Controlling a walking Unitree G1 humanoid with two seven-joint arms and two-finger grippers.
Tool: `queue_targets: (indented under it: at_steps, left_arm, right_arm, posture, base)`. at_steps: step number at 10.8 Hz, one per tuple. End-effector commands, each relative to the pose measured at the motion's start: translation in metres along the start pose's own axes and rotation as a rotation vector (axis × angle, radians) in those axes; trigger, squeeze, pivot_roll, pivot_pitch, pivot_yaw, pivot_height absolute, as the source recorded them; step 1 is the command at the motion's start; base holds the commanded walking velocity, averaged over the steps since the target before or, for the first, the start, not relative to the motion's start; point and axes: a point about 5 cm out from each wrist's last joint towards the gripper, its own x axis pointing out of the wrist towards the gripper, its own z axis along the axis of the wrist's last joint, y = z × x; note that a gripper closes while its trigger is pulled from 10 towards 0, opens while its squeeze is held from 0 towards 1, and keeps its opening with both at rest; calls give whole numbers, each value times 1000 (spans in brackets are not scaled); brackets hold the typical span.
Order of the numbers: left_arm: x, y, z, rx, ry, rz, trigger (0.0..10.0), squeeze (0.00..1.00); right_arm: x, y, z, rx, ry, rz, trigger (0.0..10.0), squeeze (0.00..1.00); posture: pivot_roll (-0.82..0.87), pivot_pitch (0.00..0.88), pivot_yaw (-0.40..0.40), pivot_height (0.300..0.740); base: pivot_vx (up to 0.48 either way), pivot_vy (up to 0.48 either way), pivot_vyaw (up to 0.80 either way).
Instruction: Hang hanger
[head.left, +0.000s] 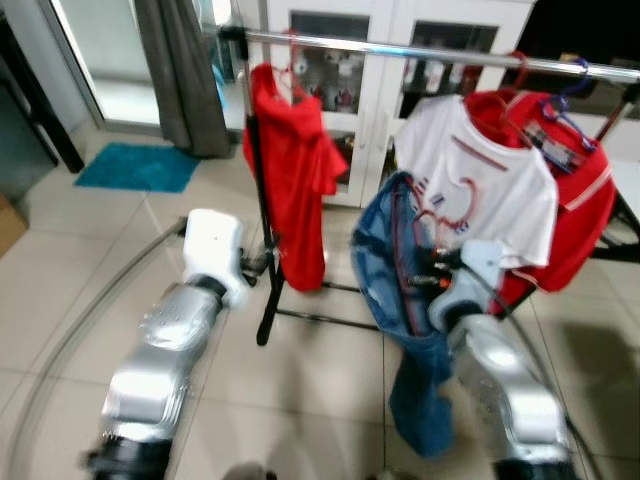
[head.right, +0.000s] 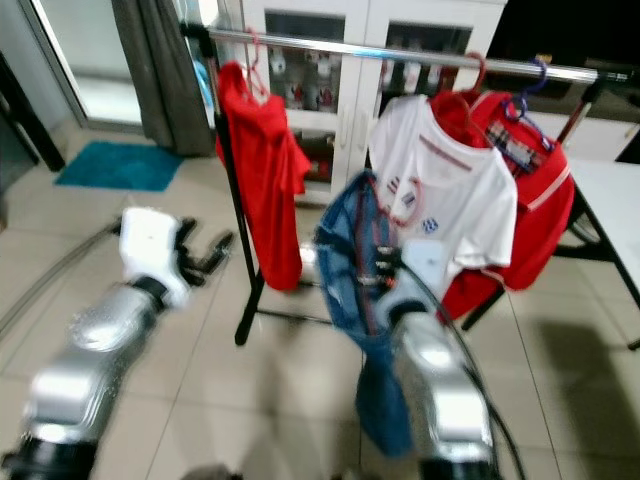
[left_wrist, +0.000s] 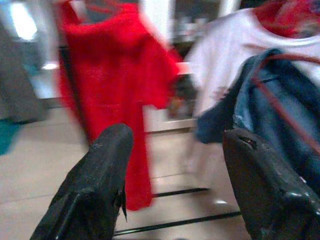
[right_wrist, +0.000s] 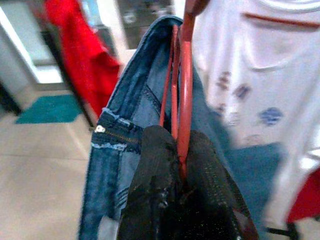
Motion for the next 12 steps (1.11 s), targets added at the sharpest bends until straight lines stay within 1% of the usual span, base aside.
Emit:
queue_targets:
  at_steps: [1, 3, 7, 8, 9, 10, 12]
  left_arm:
    - [-3, 9, 3, 18, -5, 26, 10000, 0]
    - [-4, 10, 3, 22, -5, 27, 10000, 0]
    - [-3, 10, 5, 26, -9, 26, 10000, 0]
    - [-3, 11, 5, 28, -10, 25, 10000, 0]
    - [-2, 11, 6, 31, -11, 22, 10000, 0]
    - [-2, 11, 7, 33, -12, 19, 10000, 0]
    - [-2, 10, 6, 31, -11, 15, 10000, 0]
  right_arm:
    - [4, 9, 12, 3, -59, 26, 10000, 0]
    - [7, 11, 14, 15, -65, 26, 10000, 0]
    - [9, 11, 14, 17, -69, 23, 10000, 0]
    - [9, 12, 12, 39, -59, 27, 10000, 0]
    - [8, 11, 12, 43, -59, 24, 10000, 0]
    - [8, 9, 13, 22, -69, 16, 10000, 0]
    - [8, 9, 13, 10, -73, 15, 10000, 0]
  posture:
    - [71, 43, -28, 740]
    - [73, 43, -30, 740]
    - [81, 43, -27, 740]
    - [80, 43, -23, 740]
    - [78, 43, -20, 740]
    - [76, 44, -19, 740]
    - [77, 45, -21, 740]
  base:
    - [322, 0, 0]
    - [321, 0, 0]
    - [323, 0, 0]
    - [326, 0, -800]
    - [326, 0, -800]
    - [326, 0, 0]
    - [326, 0, 0]
